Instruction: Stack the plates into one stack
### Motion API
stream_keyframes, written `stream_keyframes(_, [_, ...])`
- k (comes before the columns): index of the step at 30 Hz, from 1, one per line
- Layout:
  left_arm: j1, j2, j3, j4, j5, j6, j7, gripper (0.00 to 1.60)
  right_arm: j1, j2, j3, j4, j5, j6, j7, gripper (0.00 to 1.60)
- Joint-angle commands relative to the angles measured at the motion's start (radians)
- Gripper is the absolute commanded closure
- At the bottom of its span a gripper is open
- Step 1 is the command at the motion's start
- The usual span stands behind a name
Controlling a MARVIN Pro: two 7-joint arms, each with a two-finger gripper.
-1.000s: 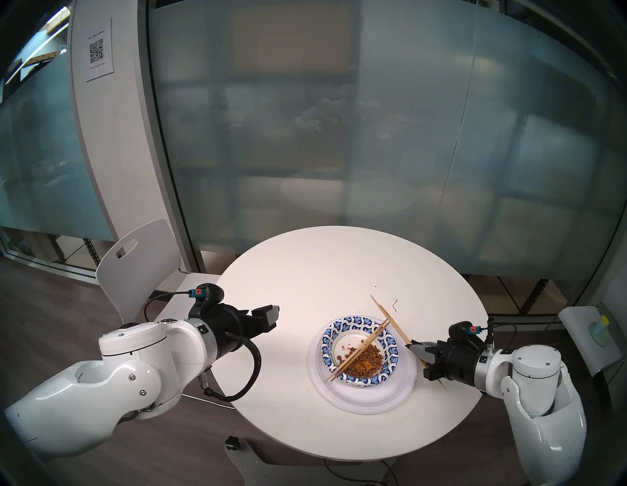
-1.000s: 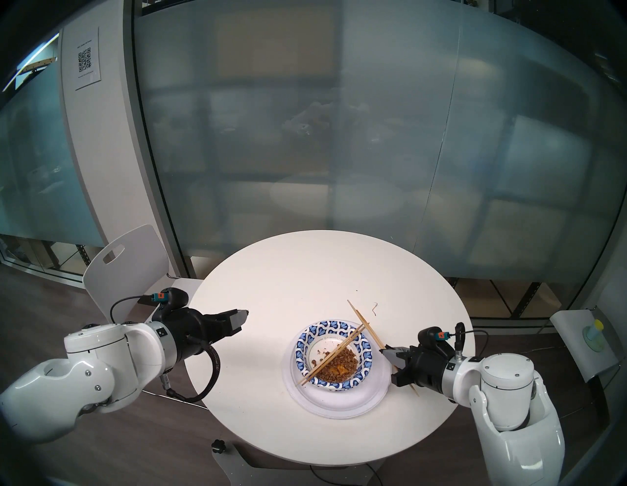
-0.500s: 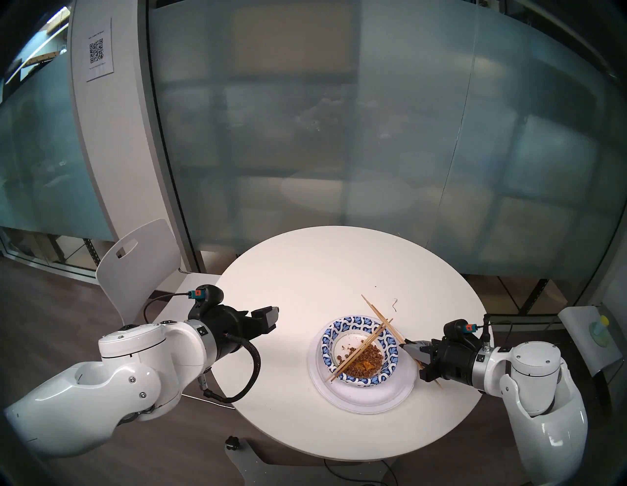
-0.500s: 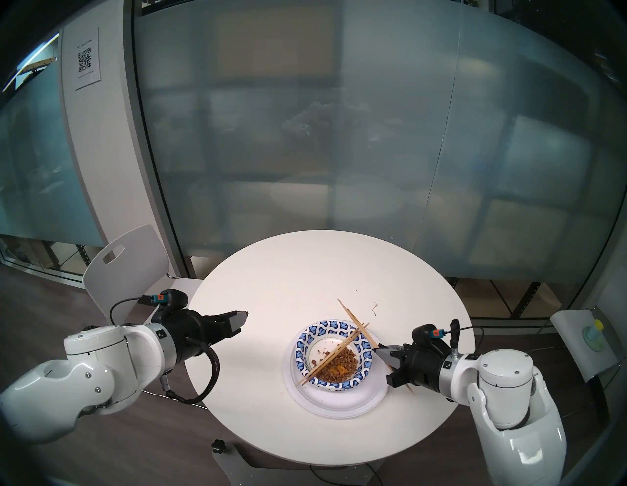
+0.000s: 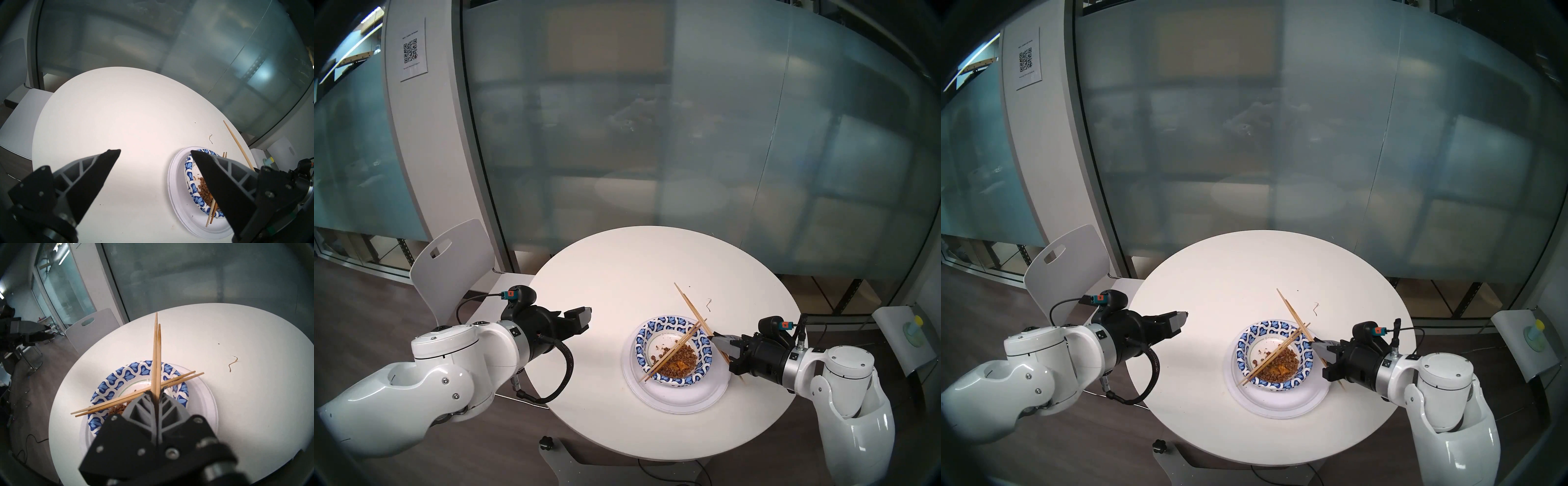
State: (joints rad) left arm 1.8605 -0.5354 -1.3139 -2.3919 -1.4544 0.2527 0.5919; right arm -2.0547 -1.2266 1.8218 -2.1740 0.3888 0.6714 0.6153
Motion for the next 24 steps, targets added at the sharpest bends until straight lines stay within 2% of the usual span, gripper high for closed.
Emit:
stream_keyframes(1, [0.015, 0.014, -0.027, -0.013, -0.008, -0.011, -0.017, 0.0, -0.021, -0.05, -0.025, -0.051, 0.025, 0.008, -0.008, 1.6])
stream_keyframes(10, [0.038, 0.033, -0.053, -0.008, -0.017, -0.02, -0.04, 0.0, -0.026, -0.048, -0.034, -0.059, 0.023, 0.021, -0.02, 1.6])
stream_keyframes(15, [0.048, 0.04, -0.063, -0.008, -0.02, -0.023, -0.045, 0.0, -0.016, 0.009, -0.062, -0.052, -0.013, 0.043, -0.016, 1.6])
stream_keyframes(18, [0.051, 0.043, -0.067, -0.01, -0.021, -0.024, -0.046, 0.0, 0.005, 0.039, -0.086, -0.029, -0.047, 0.054, -0.023, 1.6])
stream_keyframes(24, [0.054, 0.044, -0.069, -0.01, -0.02, -0.026, -0.045, 0.0, 0.071, 0.06, -0.113, 0.019, -0.081, 0.075, -0.023, 1.6])
